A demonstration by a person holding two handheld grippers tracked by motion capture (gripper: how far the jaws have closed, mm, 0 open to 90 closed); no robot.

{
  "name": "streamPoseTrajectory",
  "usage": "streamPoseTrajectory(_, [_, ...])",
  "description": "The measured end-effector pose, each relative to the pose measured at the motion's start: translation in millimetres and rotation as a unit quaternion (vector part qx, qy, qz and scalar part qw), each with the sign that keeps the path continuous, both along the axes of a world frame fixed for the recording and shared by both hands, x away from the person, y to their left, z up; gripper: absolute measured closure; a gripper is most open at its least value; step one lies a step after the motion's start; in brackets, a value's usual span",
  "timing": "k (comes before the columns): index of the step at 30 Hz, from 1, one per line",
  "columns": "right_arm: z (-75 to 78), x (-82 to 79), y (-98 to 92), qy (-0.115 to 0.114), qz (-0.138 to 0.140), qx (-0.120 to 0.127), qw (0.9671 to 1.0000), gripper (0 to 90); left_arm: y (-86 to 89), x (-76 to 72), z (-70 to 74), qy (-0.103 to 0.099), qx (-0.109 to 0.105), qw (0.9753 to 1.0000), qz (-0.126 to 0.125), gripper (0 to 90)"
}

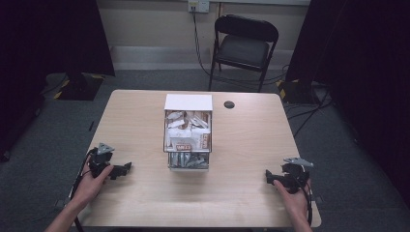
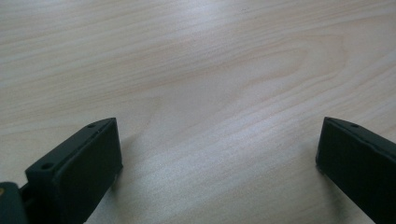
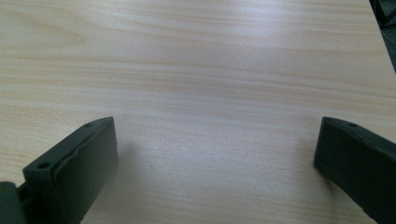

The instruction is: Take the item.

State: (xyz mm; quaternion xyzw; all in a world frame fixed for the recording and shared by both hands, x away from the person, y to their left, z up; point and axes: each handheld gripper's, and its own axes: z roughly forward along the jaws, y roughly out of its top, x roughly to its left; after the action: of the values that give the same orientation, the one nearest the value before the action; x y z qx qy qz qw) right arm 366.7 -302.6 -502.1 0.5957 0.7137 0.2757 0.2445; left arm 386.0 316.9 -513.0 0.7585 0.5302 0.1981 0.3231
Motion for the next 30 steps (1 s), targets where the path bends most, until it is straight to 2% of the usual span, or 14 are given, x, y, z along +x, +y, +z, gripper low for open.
streamPoseTrajectory(7, [0.2, -3.2, 2.7, 0.000, -0.017, 0.001, 0.9999, 0.0, 0.0, 0.1, 0.0, 0.000, 0.000, 1.0000, 0.000, 0.0])
streamPoseTrajectory(11, [1.6, -3.8, 3.5, 0.000, -0.016, 0.002, 0.9999, 4.7, 0.0, 0.1, 0.0, 0.000, 0.000, 1.0000, 0.000, 0.0])
streamPoseTrajectory(12, [3.0, -4.6, 4.1, -0.004, -0.012, 0.003, 0.9999, 11.3, -0.1, 0.1, 0.0, 0.000, 0.000, 1.0000, 0.000, 0.0])
streamPoseTrajectory(13, [3.9, -4.6, 4.6, -0.004, -0.008, 0.003, 1.0000, 13.7, 0.0, 0.1, 0.0, 0.000, 0.000, 1.0000, 0.000, 0.0])
streamPoseTrajectory(21, [9.0, -4.6, 9.8, 0.013, 0.006, 0.030, 0.9994, 17.5, 0.0, 0.1, 0.0, 0.000, 0.000, 1.0000, 0.000, 0.0])
streamPoseTrajectory(25, [11.7, -5.9, 10.1, 0.006, 0.010, 0.032, 0.9994, 18.1, 0.0, 0.1, 0.0, 0.000, 0.000, 1.0000, 0.000, 0.0])
streamPoseTrajectory(28, [16.0, -7.2, 11.2, -0.009, 0.017, 0.034, 0.9992, 19.1, 0.0, 0.1, 0.0, 0.000, 0.000, 1.0000, 0.000, 0.0])
streamPoseTrajectory(30, [16.9, -7.1, 11.8, -0.006, 0.020, 0.039, 0.9990, 21.0, 0.0, 0.1, 0.0, 0.000, 0.000, 1.0000, 0.000, 0.0])
